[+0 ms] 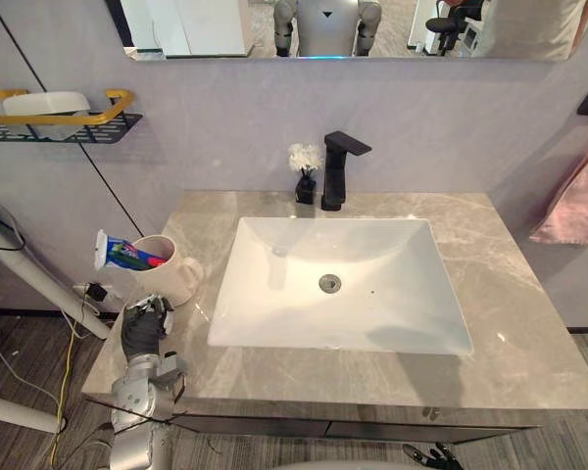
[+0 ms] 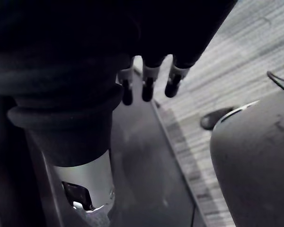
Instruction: Organize washtable
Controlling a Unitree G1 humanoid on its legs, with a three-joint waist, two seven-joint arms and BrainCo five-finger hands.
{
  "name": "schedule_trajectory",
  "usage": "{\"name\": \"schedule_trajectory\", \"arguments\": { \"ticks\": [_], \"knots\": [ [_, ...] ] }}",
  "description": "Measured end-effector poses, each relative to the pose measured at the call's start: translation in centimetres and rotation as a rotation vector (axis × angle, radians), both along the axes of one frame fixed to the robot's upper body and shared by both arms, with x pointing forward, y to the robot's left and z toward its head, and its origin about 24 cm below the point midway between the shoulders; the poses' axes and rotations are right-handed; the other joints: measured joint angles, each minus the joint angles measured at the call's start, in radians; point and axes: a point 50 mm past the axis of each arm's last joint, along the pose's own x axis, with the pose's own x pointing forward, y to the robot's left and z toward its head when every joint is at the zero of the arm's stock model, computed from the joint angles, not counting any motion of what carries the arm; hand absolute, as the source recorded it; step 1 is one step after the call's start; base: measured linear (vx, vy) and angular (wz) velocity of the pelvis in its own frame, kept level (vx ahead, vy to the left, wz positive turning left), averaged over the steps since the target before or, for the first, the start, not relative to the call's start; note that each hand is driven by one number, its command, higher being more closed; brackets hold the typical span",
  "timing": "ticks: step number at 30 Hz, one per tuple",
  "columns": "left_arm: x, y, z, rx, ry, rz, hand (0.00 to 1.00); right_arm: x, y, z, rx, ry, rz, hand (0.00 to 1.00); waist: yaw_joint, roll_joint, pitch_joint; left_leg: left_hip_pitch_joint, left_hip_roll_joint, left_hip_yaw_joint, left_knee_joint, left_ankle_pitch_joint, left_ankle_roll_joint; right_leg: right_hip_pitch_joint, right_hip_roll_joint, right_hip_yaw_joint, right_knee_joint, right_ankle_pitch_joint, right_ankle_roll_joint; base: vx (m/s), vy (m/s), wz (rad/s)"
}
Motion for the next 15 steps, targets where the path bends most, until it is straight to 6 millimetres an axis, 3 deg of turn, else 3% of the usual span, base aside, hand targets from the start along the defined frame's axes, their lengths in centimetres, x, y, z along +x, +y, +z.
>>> {"name": "schedule_trajectory", "arguments": {
  "ticks": [15],
  "knots": [
    [-0.05, 0.45, -0.58, 0.015, 0.044, 0.003, 1.00, -0.47, -0.10, 0.02, -0.004, 0.008, -0.008, 0.00, -0.002, -0.003, 0.001, -0.016, 0.002, 0.018, 0.009, 0.005, 0.001, -0.022, 0.001, 0.001, 0.002, 0.012, -0.006, -0.05, -0.021, -0.04]
  ]
}}
